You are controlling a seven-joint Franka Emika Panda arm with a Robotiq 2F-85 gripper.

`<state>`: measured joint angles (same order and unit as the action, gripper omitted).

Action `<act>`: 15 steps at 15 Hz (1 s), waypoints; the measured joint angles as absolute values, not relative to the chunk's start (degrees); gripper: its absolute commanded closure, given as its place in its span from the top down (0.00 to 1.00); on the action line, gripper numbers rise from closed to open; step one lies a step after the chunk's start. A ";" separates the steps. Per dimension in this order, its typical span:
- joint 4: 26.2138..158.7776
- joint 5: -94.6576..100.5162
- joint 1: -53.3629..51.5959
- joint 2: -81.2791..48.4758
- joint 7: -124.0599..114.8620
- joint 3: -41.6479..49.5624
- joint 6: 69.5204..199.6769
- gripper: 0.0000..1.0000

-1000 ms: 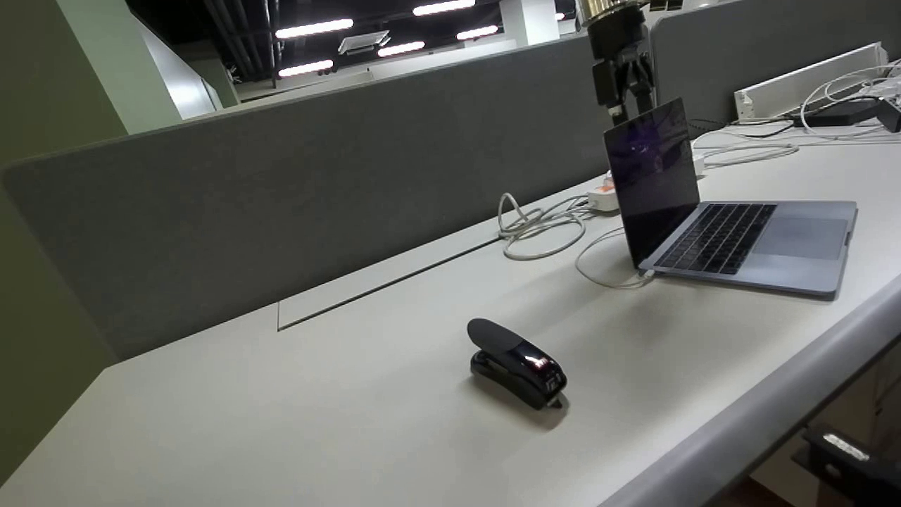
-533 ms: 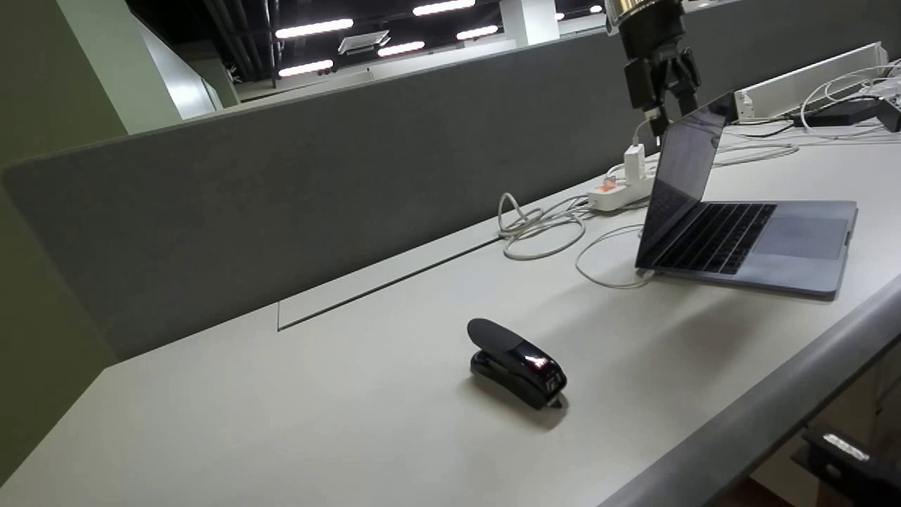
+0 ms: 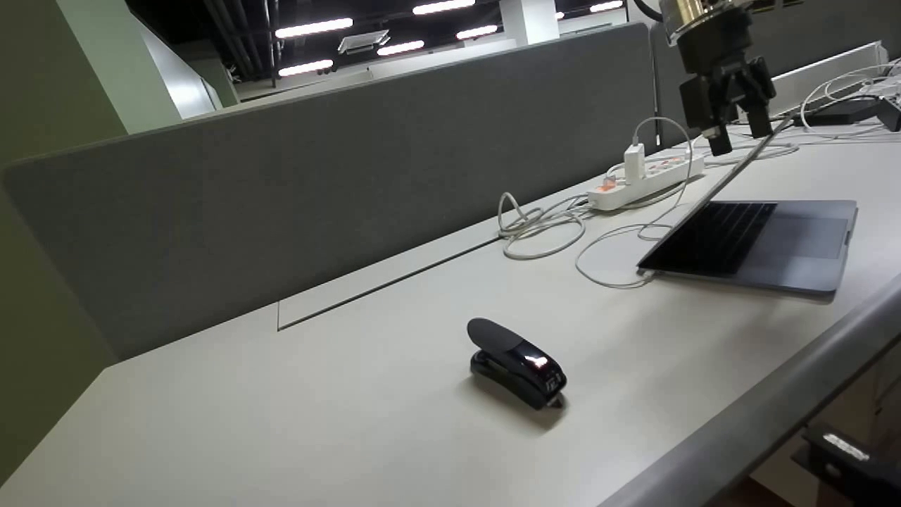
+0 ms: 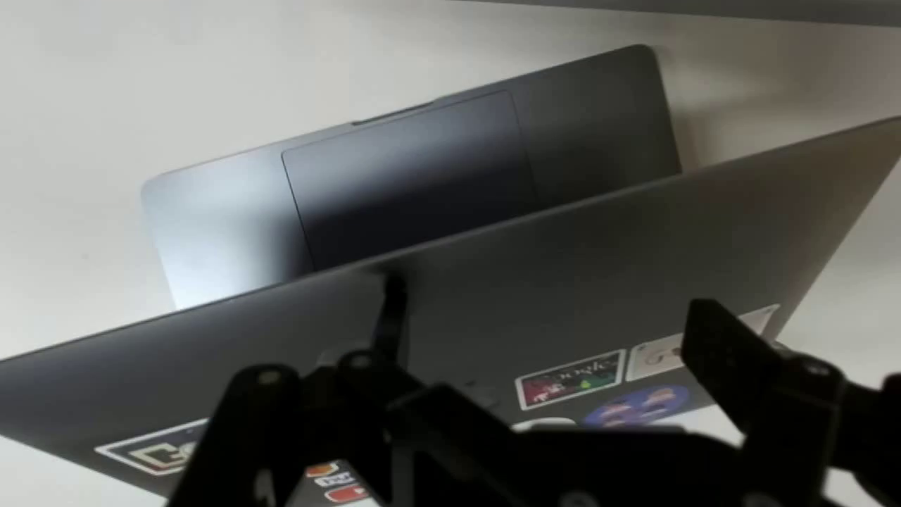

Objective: Close the laptop

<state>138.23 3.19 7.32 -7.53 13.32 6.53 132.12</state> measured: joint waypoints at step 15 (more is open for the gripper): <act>143.46 15.22 9.24 -7.99 6.73 10.94 139.47 1.00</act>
<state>143.46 15.22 9.24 -7.99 6.73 10.94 139.47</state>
